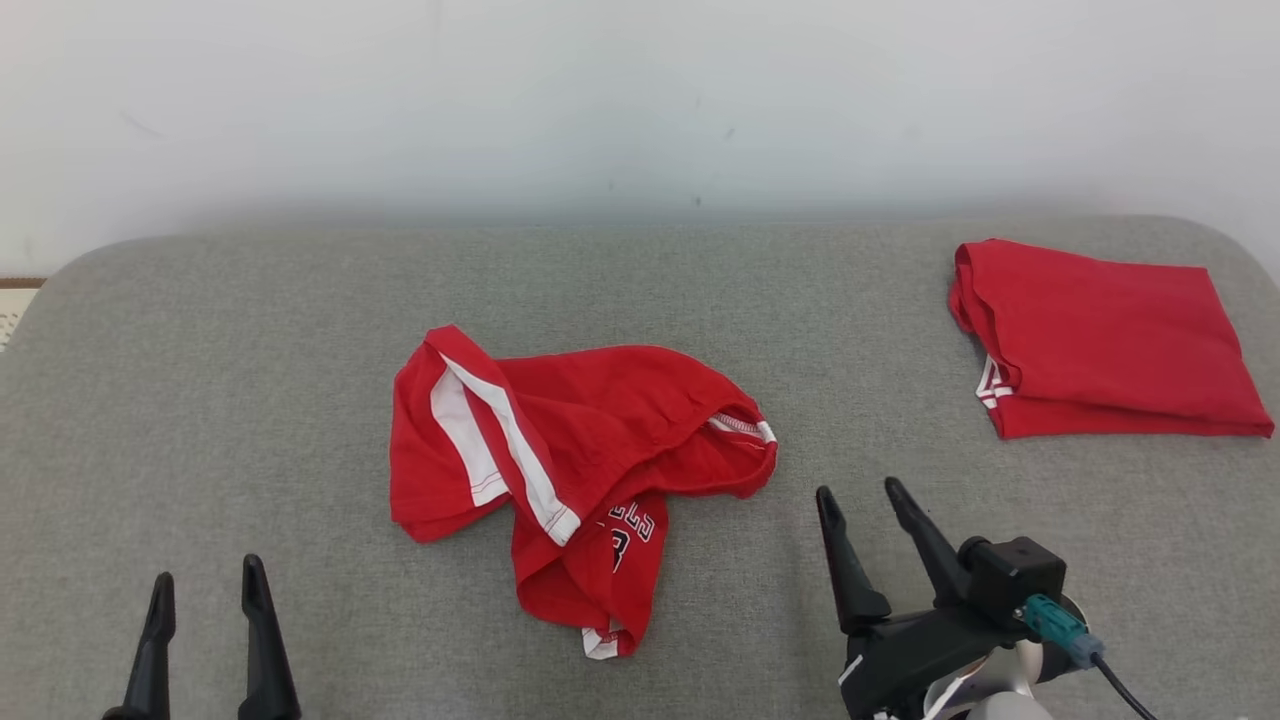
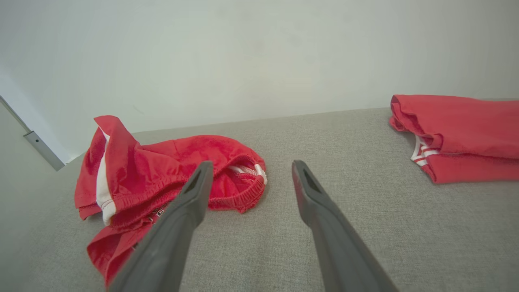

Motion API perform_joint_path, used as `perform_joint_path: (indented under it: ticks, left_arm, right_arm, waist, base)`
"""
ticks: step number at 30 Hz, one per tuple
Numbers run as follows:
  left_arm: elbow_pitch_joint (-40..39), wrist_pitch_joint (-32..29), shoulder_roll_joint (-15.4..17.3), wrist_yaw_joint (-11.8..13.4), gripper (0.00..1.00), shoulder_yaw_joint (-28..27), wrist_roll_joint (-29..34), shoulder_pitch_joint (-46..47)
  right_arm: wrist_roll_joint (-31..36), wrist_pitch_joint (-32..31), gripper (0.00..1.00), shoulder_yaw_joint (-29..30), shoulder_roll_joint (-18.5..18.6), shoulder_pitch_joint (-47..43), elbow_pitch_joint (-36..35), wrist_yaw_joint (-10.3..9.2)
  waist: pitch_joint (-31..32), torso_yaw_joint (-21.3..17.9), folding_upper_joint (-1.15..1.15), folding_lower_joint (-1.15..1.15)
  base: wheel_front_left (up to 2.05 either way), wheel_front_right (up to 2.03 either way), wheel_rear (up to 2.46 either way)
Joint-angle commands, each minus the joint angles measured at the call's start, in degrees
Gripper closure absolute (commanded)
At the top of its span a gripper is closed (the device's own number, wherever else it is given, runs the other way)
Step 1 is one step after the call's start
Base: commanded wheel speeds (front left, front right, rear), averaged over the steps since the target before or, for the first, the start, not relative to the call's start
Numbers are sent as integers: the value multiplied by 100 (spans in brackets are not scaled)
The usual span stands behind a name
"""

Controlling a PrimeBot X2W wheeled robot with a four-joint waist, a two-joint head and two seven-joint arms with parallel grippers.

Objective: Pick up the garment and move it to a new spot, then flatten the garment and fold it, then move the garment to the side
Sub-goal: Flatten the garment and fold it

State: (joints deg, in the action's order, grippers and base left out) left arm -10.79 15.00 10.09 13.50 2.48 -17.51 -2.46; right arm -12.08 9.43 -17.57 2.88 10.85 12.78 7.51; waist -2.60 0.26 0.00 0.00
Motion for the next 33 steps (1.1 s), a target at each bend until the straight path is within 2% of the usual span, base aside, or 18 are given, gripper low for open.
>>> perform_joint_path:
  ticks: [1, 9, 15, 23, 24, 33]
  left_arm:
    - [27, 20, -19, -30, 0, -33, 59, -98]
    - [108, 21, -237, -281, 0, -106, 171, -66]
    - [217, 21, -385, -446, 0, -71, 257, 39]
    - [343, 21, -513, -617, 0, -25, 320, 144]
    - [380, 21, -544, -659, 0, 1, 341, 158]
    - [450, 21, -633, -730, 0, -30, 380, 228]
  right_arm:
    - [23, -26, 0, -45, 1, -37, 9, -4]
    - [39, -217, 0, -473, 60, 198, 182, -4]
    - [-339, -222, 0, -971, 82, 506, 548, -4]
    - [-851, -163, 0, -1540, 68, 1027, 1313, -4]
    - [-987, -119, 0, -1674, 56, 1192, 1577, -4]
    - [-1524, 53, 0, -2187, 13, 1770, 2646, -4]
  waist:
    - [9, 29, 0, 0]
    - [-24, 205, 0, 0]
    - [-96, 468, 0, 0]
    - [-191, 869, 0, 0]
    - [-219, 983, 0, 0]
    - [-324, 1291, 0, 0]
  base:
    - [0, 0, 0]
    - [0, 0, 0]
    - [0, 0, 0]
    - [0, 0, 0]
    - [0, 0, 0]
    - [0, 0, 0]
